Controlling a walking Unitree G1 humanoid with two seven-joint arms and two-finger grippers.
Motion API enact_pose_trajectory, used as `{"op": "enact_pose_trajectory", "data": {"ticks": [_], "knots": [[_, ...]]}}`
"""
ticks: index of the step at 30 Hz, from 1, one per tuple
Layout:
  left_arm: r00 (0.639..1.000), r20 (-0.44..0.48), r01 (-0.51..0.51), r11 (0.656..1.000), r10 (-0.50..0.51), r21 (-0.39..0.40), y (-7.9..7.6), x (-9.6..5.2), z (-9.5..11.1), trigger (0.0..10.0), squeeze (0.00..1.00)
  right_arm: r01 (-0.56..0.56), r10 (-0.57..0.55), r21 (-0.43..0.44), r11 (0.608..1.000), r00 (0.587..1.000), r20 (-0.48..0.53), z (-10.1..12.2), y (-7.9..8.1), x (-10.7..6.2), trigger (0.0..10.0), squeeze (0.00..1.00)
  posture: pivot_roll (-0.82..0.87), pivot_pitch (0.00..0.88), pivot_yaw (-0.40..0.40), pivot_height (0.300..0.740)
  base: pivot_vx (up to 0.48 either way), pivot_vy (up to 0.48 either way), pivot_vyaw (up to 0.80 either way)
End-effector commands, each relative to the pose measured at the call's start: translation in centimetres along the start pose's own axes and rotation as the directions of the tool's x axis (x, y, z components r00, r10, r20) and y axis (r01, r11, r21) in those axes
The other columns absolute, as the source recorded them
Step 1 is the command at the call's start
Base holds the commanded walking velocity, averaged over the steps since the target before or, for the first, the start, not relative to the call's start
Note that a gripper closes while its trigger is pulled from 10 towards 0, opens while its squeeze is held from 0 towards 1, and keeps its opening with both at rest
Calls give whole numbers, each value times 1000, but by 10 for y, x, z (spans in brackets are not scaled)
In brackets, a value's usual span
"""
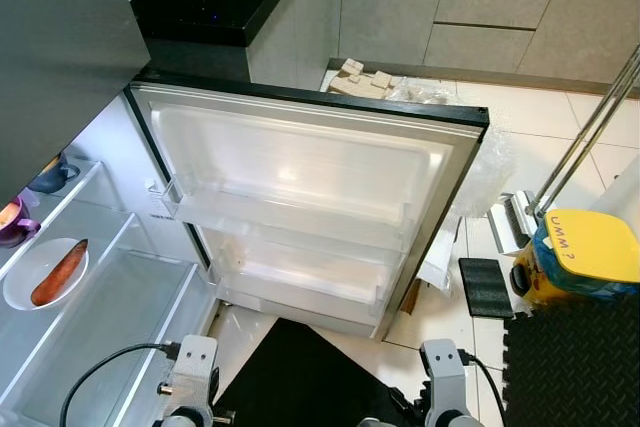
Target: Restocking fridge
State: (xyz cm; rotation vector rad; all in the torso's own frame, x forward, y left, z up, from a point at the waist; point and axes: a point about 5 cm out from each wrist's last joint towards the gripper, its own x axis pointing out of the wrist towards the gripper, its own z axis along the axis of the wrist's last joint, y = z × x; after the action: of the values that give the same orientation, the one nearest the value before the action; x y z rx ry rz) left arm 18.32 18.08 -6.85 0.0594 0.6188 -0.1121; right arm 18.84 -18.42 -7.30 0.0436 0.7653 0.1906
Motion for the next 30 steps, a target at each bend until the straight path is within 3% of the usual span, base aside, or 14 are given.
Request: {"op": "enact_pose_trajectory", "data": {"ticks": [1,13,17,30], "knots": [[1000,-21,-14,1000,14,9,5,-5,-7,10000,0,0,0,7,1000,1000,-15,-6,2,-2,10000,0,-148,124,33,721,0,0,0],[999,-33,-15,1000,16,5,3,-4,-8,10000,0,3,-3,5,1000,1000,-14,-5,1,-2,10000,0,-146,131,28,721,0,-402,0],[997,-66,-42,999,40,-26,5,-4,-11,10000,0,4,-4,-1,1000,1000,-13,-3,-1,-1,10000,0,-150,131,23,721,0,0,0],[996,-85,-38,999,36,-20,3,-3,-12,10000,0,4,-4,-3,1000,1000,-4,-1,-2,-1,10000,0,-153,134,24,721,0,0,0]]}}
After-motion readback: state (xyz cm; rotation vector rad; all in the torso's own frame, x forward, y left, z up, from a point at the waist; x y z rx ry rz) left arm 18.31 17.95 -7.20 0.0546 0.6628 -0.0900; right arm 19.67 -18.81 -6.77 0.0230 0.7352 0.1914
